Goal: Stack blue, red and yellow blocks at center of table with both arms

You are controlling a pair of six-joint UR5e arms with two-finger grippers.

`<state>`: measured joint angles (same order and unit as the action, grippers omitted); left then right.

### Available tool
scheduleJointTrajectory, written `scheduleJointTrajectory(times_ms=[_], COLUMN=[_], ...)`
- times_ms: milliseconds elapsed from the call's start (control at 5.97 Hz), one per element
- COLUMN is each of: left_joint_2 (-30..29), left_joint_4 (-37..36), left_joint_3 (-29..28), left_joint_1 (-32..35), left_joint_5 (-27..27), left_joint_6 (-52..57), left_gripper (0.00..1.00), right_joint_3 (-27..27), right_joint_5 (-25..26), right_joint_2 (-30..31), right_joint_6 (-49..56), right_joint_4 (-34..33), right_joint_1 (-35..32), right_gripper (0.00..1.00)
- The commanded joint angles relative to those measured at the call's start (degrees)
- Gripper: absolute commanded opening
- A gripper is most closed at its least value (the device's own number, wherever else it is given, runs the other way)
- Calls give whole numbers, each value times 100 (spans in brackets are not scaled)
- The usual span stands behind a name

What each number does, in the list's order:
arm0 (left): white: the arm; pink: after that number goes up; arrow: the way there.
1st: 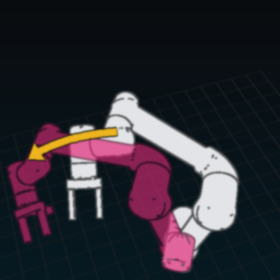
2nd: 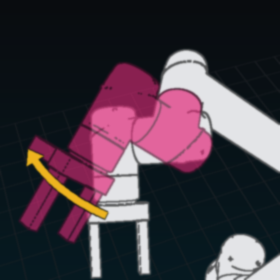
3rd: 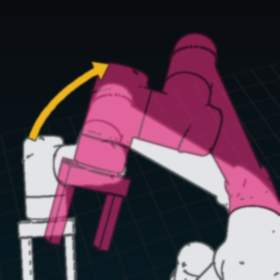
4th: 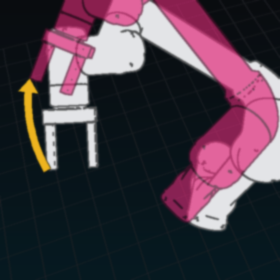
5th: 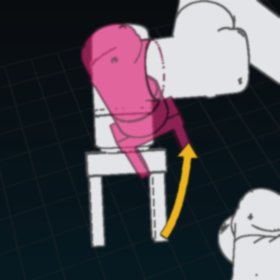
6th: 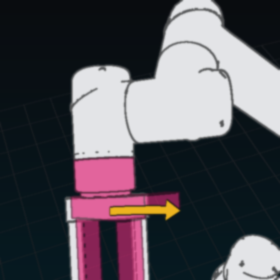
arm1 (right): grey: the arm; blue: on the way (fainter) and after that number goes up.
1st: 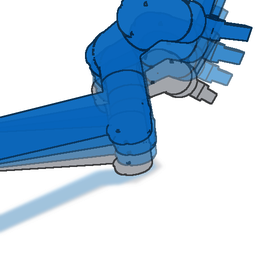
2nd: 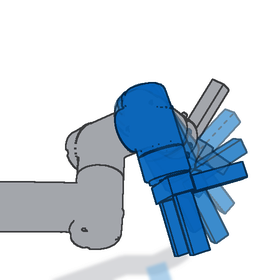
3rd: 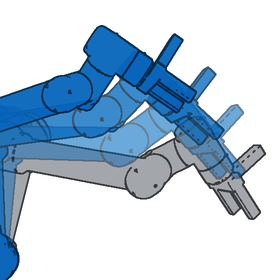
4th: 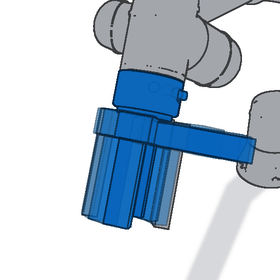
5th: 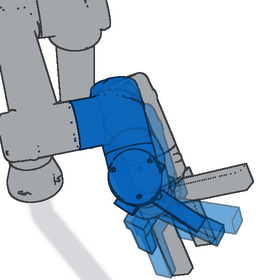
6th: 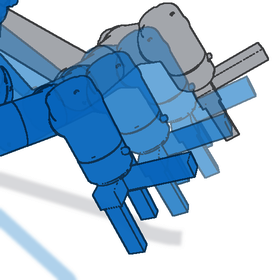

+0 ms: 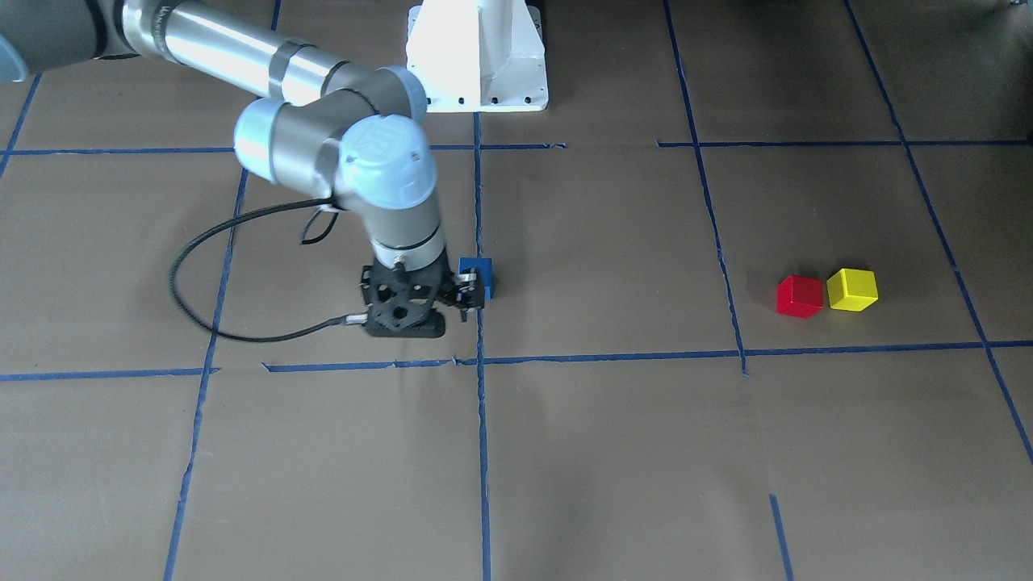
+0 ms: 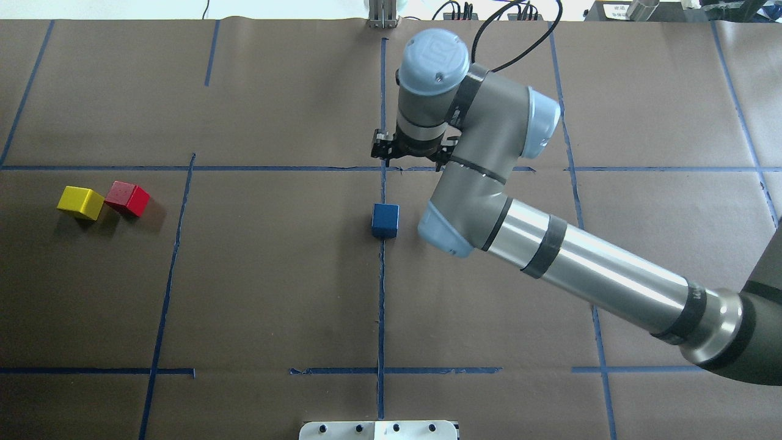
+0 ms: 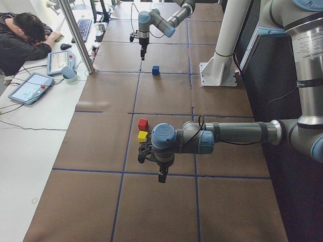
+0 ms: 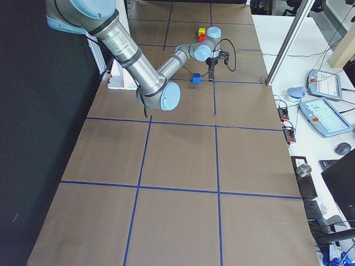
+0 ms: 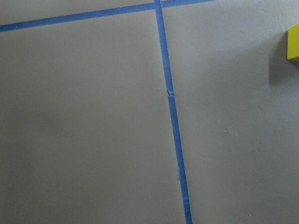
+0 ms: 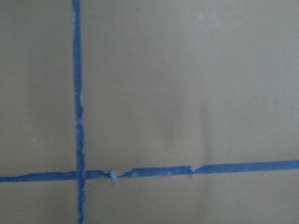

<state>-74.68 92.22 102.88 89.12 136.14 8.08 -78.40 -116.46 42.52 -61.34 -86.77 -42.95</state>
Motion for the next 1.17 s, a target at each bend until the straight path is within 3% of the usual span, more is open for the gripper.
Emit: scheduleJointTrajectory(times_ms=[0,335,670,838,1005], left_joint_2=[-3,-3,-72,-360,-737], left_joint_4=[-2,-19,-20,6,7], left_joint_3=[12,21,13,39,4], left_joint_1=[0,0,-17,-18,-18], left_joint_5=[0,-9,-35,-9,-35], left_joint_6=[0,0,-52,-53,-53], left_gripper=[100,100,100,100,100], right_joint_3=[-331,-991,-1019,-1028,-1046], right_joint_5=[-866,-1148,-1308,-1744,-1852], right_joint_2=[1024,2212,3065,3722,4355], right_joint_6=[1338,3382,5553,6738,7698], right_joint_4=[-25,-268,-447,-412,-376], right_joint_1=[-992,-1958,-2925,-3565,-4276], right_gripper=[100,100,100,100,100])
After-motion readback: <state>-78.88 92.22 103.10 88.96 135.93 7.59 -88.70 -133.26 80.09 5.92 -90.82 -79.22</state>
